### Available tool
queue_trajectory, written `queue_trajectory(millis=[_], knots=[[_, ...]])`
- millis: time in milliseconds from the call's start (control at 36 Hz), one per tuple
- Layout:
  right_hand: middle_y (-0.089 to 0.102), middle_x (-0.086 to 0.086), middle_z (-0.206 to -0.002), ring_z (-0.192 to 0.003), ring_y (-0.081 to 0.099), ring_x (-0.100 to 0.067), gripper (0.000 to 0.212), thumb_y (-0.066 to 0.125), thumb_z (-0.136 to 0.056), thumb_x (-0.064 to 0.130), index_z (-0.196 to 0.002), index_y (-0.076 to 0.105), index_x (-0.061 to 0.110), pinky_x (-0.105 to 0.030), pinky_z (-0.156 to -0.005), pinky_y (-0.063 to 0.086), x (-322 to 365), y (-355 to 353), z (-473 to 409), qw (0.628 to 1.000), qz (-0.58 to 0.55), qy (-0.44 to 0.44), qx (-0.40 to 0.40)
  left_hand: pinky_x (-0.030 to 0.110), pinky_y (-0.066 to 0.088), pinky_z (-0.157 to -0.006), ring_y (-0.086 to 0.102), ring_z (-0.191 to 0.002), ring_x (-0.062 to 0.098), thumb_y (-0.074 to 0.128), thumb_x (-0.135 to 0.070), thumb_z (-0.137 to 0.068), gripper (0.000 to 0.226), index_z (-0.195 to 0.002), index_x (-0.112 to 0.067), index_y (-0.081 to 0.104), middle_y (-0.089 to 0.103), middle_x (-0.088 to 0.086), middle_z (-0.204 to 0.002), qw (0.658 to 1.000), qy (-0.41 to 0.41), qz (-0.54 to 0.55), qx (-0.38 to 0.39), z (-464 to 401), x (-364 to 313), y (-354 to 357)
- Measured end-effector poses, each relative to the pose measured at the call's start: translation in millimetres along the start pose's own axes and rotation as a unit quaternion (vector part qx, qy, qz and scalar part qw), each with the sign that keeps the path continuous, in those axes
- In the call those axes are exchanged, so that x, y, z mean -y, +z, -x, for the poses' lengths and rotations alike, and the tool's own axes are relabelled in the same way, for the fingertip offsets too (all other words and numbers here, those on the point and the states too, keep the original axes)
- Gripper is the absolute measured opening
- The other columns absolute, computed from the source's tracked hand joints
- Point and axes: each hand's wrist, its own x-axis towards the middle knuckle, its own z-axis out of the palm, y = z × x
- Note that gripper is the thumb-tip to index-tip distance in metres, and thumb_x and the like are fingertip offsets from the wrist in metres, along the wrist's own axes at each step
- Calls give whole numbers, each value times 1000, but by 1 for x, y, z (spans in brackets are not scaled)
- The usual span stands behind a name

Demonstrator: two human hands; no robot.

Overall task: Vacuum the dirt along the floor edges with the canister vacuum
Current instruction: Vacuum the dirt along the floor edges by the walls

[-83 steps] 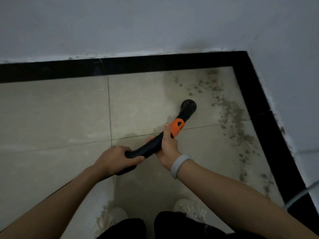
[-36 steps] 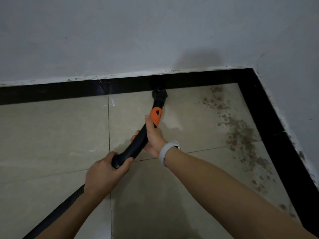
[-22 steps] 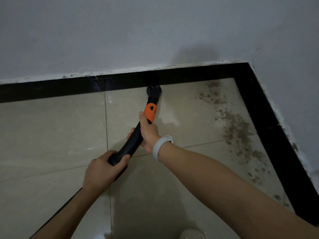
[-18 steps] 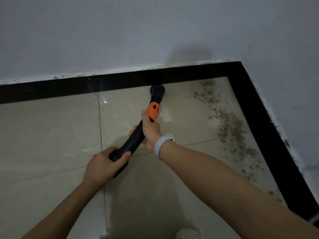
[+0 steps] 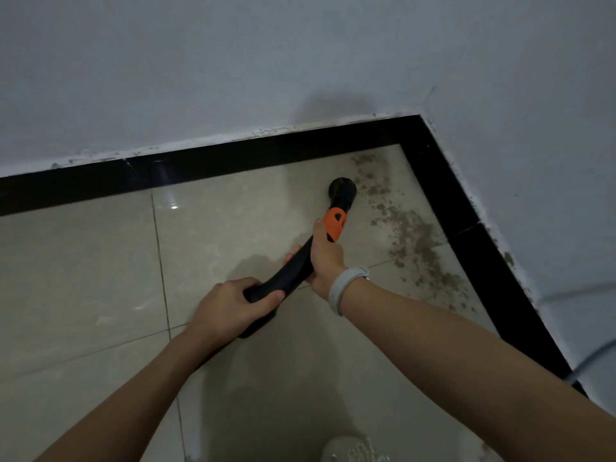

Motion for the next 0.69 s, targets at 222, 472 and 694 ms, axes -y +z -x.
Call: queue_trajectory(millis=[222, 472, 694], knots=[[55, -12, -78, -69, 58, -27, 34, 54, -97, 41, -81, 43, 13, -38, -65, 57, -19, -12, 6, 999, -33, 5, -33, 38, 55, -61, 66, -61, 14, 69, -51, -79, 23, -81, -28, 69, 70, -2, -68, 1000, 3, 5, 22, 8, 10, 6], [57, -12, -80, -65, 58, -24, 37, 53, -97, 42, -106, 47, 7, -38, -68, 57, 11, 5, 0, 1000, 5, -6, 8, 33, 56, -71, 66, -74, 10, 52, -78, -68, 55, -93, -30, 66, 69, -6, -82, 1000, 5, -5, -3, -11, -2, -3], [57, -12, -84, -66, 60, -25, 46, 52, -97, 43, -126, 41, 8, -40, -77, 55, 31, 7, -6, 999, 24, -19, 32, 34, 55, -72, 66, -73, 15, 54, -63, -84, 43, -94, -24, 66, 69, 0, -81, 998, 15, -53, -3, -28, -20, -6]])
